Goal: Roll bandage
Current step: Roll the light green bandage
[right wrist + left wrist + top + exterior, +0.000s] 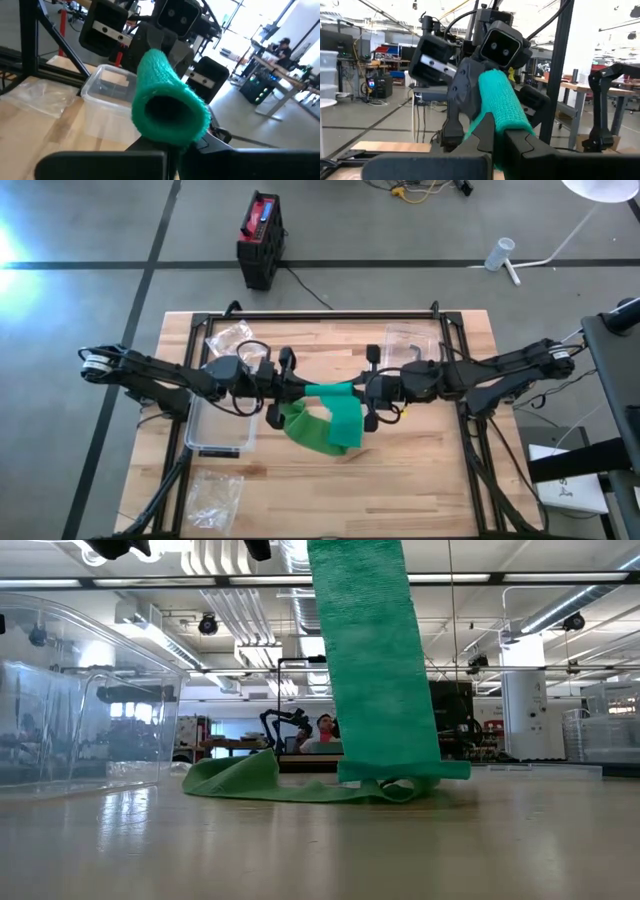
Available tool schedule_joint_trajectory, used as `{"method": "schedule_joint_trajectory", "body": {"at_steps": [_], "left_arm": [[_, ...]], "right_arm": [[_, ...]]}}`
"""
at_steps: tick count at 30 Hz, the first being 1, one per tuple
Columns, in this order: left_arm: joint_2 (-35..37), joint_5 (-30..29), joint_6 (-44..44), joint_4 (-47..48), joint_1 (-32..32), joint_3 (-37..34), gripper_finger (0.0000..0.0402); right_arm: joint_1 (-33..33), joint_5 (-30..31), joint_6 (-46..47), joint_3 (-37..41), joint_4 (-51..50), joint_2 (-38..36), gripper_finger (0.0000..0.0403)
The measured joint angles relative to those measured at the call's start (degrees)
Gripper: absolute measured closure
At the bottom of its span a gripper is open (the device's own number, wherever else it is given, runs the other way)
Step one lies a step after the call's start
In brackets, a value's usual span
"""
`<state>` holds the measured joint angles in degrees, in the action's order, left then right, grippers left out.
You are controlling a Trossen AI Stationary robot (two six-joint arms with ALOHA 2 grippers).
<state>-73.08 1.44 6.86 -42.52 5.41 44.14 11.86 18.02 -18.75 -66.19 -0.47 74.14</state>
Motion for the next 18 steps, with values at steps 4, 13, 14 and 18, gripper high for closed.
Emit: {"method": "schedule_joint_trajectory", "body": {"at_steps": [4, 13, 14, 18], "left_arm": [[-0.1, 5.1, 2.4, -0.5, 0.0, 0.0, 0.0401], [0.0, 6.6, 6.3, 2.8, -0.1, 0.0, 0.0401], [0.0, 6.6, 6.3, 3.2, -0.1, 0.0, 0.0401], [0.0, 6.8, 6.3, 3.6, -0.1, 0.1, 0.0401]], "right_arm": [[-0.1, 0.1, -2.8, -0.1, -1.3, -0.7, 0.0401], [-0.1, 2.5, -8.4, -0.1, 1.5, -0.5, 0.0402], [-0.1, 2.5, -9.3, -0.1, 2.2, -0.5, 0.0402], [-0.7, 2.5, -9.4, 0.0, 4.0, -0.7, 0.0402]]}}
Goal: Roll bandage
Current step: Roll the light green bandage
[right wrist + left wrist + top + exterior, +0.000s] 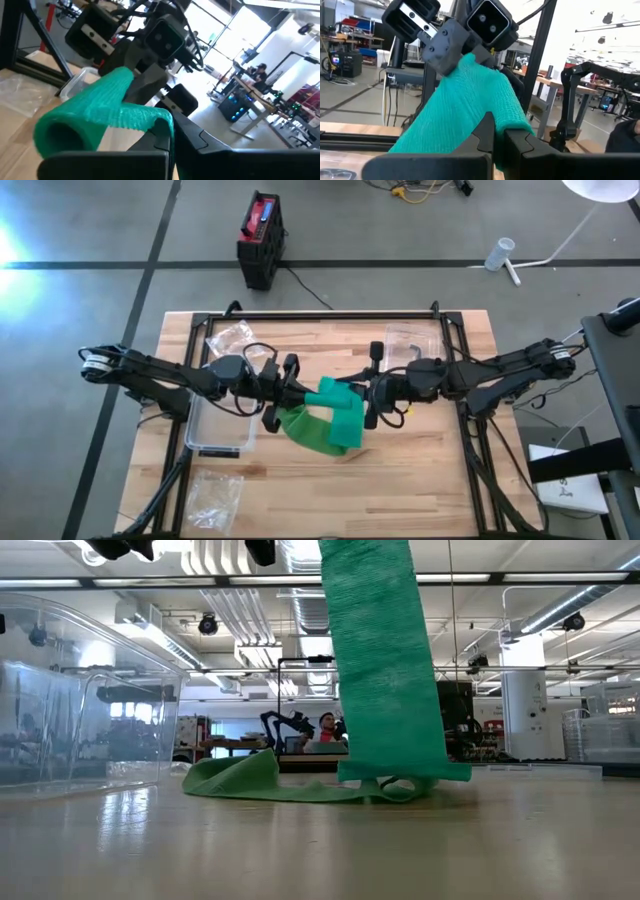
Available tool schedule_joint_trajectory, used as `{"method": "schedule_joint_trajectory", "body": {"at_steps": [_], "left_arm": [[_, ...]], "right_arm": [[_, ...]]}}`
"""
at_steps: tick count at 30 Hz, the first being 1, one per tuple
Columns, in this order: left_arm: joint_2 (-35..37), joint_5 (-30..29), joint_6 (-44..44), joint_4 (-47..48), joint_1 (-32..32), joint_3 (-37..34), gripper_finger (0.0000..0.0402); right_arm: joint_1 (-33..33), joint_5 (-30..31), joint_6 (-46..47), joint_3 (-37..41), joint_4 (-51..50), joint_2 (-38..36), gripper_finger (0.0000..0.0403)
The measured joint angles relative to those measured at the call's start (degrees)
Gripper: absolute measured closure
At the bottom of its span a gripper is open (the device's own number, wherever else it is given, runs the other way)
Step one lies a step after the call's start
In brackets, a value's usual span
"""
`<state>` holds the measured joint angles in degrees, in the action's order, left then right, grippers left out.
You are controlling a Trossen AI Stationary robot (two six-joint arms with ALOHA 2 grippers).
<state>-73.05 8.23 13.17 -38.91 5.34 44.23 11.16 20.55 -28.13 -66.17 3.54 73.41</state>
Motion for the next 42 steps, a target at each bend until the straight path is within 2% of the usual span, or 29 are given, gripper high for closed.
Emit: {"method": "schedule_joint_trajectory", "body": {"at_steps": [12, 17, 24, 29, 39, 42], "left_arm": [[-1.4, 1.9, -0.6, 0.8, 0.0, 0.0, 0.0401], [-1.2, 3.2, -1.5, 0.8, 0.0, -0.1, 0.0401], [-1.2, 3.5, -2.1, -0.3, 0.0, -0.2, 0.0401], [-0.9, 4.3, -2.3, -2.0, 0.0, -0.3, 0.0401], [1.3, -4.1, -9.5, -2.8, 0.4, -0.3, 0.0401], [1.6, -4.6, -12.6, -2.8, 0.3, -0.3, 0.0401]], "right_arm": [[-3.4, 0.1, 4.3, 0.0, -2.1, -0.1, 0.0403], [-3.5, 4.5, 7.0, 0.6, -6.5, -0.2, 0.0403], [-3.5, 9.2, 7.6, 2.9, -6.5, -0.7, 0.0403], [-3.5, 9.9, 10.5, 4.5, -7.2, -0.8, 0.0403], [-0.7, 8.0, 13.3, 4.7, -9.8, -1.4, 0.0402], [0.0, 7.5, 14.4, 4.7, -9.8, -1.6, 0.0403]]}}
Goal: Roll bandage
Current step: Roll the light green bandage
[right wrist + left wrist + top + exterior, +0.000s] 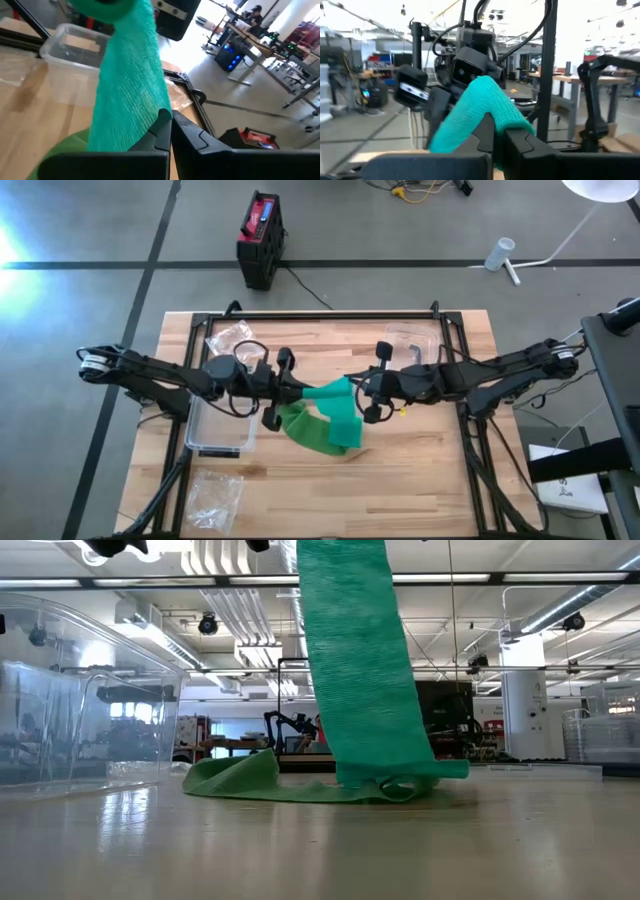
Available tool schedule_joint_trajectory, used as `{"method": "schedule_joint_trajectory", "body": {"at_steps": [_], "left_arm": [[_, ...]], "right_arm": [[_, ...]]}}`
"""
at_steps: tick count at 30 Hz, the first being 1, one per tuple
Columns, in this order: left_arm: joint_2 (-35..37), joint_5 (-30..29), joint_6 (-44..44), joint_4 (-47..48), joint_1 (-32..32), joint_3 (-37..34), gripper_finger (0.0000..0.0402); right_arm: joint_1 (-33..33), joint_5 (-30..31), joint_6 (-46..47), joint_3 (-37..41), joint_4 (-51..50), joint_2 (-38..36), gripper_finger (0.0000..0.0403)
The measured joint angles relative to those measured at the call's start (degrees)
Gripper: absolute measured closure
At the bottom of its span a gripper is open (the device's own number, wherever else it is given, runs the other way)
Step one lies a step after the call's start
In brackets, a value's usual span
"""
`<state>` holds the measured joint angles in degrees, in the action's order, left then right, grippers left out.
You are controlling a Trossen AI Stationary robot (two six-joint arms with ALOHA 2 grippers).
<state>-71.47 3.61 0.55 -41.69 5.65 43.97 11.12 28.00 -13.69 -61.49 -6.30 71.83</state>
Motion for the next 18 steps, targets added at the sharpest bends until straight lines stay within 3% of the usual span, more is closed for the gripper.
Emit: {"method": "schedule_joint_trajectory", "body": {"at_steps": [6, 18], "left_arm": [[0.1, -2.6, -6.3, -0.1, -0.1, 0.0, 0.0401], [2.4, -7.5, -11.0, 7.0, -0.8, 0.1, 0.0401]], "right_arm": [[0.1, -6.0, 4.7, 0.0, -0.2, -0.3, 0.0371], [1.1, -6.9, 8.0, 0.0, -4.0, -5.0, 0.0245]]}}
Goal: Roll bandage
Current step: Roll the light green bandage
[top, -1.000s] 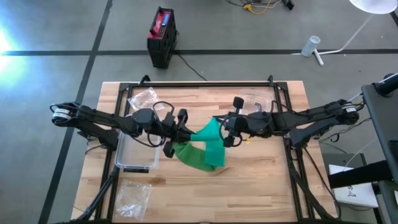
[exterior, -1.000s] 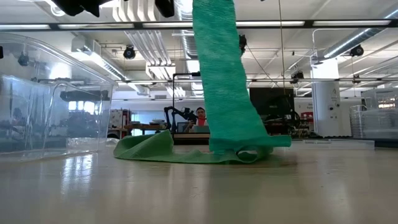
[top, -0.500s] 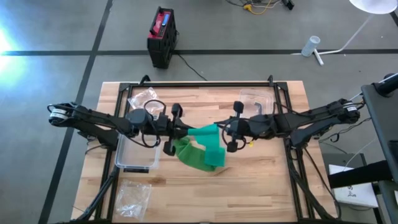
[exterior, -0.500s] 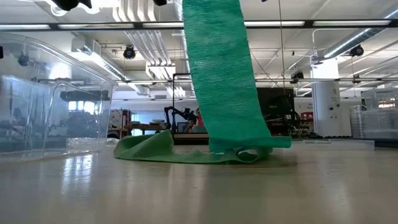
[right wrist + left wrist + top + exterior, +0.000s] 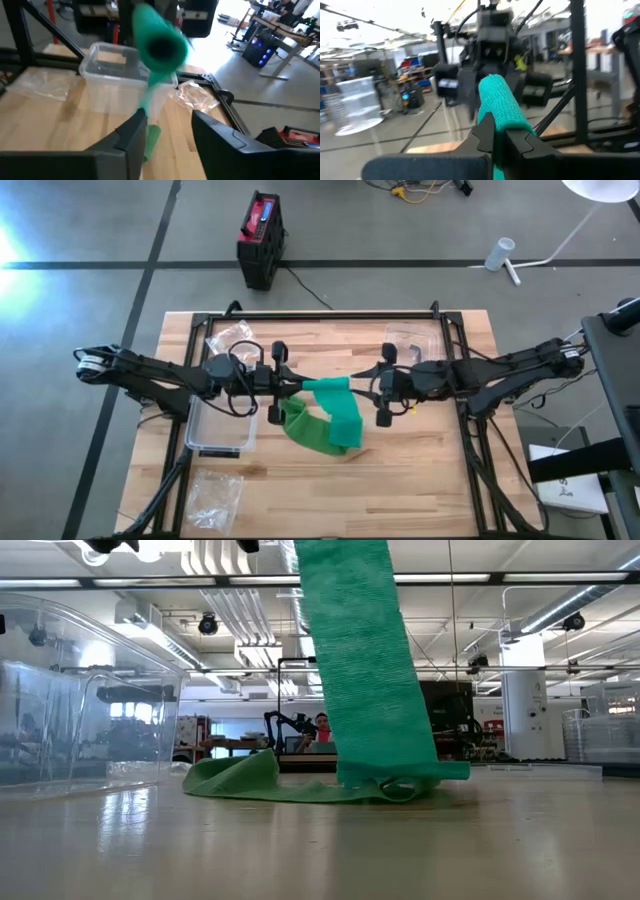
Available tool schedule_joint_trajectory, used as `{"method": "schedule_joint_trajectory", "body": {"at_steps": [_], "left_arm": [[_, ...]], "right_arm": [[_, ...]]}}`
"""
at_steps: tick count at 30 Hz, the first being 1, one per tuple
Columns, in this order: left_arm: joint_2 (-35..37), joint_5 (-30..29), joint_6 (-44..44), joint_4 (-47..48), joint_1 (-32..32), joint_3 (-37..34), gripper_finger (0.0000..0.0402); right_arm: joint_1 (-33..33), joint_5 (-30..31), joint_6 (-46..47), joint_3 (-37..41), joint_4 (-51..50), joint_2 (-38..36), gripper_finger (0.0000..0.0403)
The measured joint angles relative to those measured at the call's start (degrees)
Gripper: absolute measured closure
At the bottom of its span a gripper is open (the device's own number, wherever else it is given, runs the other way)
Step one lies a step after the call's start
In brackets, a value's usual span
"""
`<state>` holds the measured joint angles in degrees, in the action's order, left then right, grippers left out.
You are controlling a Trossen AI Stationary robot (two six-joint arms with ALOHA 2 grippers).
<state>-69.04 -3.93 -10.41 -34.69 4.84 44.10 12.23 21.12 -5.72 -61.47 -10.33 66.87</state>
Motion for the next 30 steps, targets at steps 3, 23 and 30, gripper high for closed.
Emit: {"method": "schedule_joint_trajectory", "body": {"at_steps": [3, 23, 30], "left_arm": [[1.6, -0.7, -1.7, 2.5, -0.2, 0.0, 0.0401], [3.9, -1.7, -5.6, 9.3, -2.0, 0.0, 0.0401], [3.9, -1.7, -5.9, 9.4, -2.1, 0.0, 0.0401]], "right_arm": [[0.3, -0.1, 2.2, 0.0, -1.8, -1.9, 0.0223], [-0.1, -0.7, -5.8, 0.1, 12.6, -3.2, 0.0160], [-2.9, -6.6, -4.9, 0.1, 15.4, 0.6, 0.0144]]}}
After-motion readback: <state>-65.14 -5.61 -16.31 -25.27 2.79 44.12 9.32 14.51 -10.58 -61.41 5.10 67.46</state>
